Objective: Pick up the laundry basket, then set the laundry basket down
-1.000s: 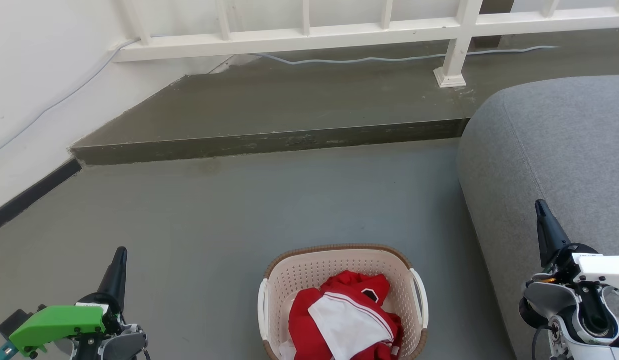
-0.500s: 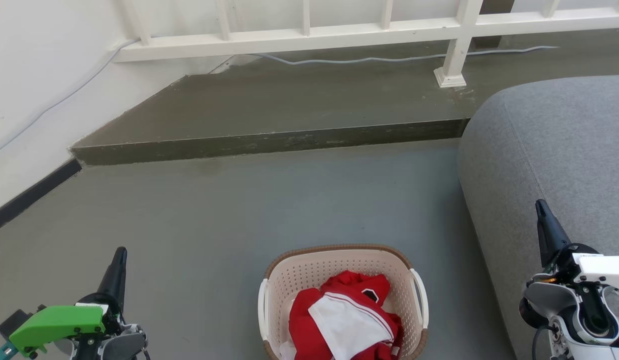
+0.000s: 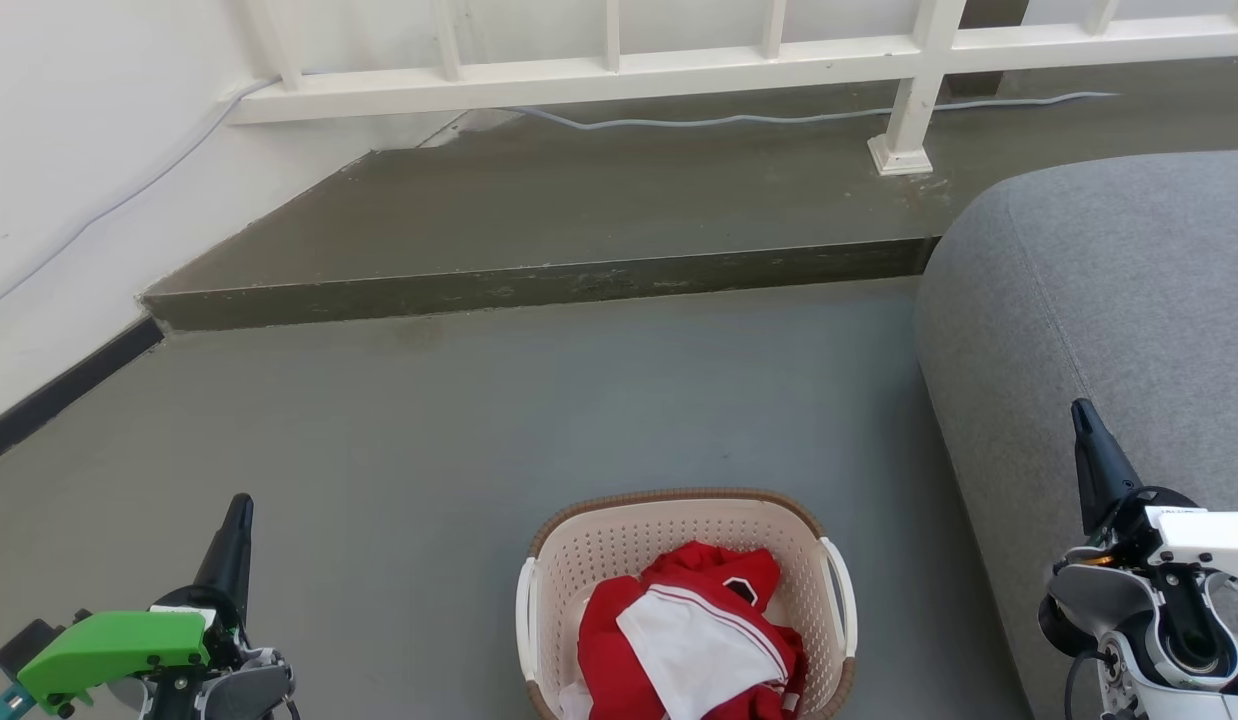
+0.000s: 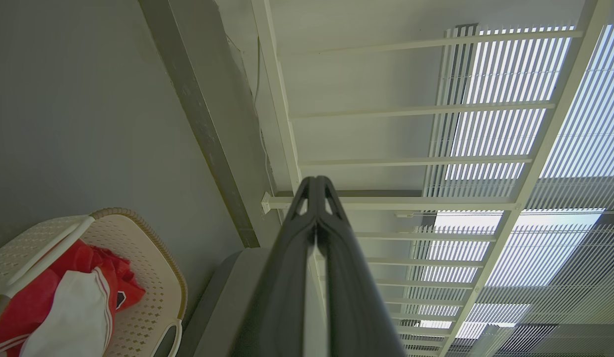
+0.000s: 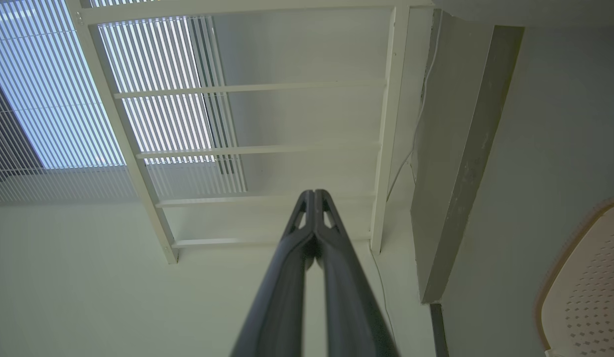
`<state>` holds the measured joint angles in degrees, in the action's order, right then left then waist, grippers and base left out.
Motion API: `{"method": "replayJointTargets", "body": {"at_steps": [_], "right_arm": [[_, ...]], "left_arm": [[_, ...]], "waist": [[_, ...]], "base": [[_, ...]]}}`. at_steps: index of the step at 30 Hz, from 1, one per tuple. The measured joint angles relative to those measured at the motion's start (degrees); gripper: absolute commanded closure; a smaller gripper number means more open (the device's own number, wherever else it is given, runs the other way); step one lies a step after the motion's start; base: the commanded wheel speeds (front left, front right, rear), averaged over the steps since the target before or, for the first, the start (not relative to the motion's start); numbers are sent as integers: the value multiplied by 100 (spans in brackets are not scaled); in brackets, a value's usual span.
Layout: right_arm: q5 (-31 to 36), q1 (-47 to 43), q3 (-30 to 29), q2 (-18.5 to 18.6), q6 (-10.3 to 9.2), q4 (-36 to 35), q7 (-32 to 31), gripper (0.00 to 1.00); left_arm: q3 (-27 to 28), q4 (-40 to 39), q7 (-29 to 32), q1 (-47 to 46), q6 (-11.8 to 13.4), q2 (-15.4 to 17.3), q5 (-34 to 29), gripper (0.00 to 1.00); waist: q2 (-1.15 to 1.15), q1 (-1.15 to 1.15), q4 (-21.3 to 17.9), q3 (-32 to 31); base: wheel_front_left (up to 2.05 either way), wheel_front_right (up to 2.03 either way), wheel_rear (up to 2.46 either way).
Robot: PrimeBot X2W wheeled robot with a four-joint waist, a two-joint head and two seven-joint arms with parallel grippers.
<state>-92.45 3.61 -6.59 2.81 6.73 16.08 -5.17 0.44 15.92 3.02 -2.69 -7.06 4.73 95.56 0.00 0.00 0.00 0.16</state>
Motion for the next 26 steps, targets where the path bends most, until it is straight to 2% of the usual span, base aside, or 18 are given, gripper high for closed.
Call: {"method": "replayJointTargets", "body": {"at_steps": [26], "right_arm": [[0,0,-7,-1,0,-2,0,100]], "left_arm": [[22,-2,30,-1,0,-4,0,100]], "waist": [[0,0,0,1]], "base": [[0,0,0]]}}
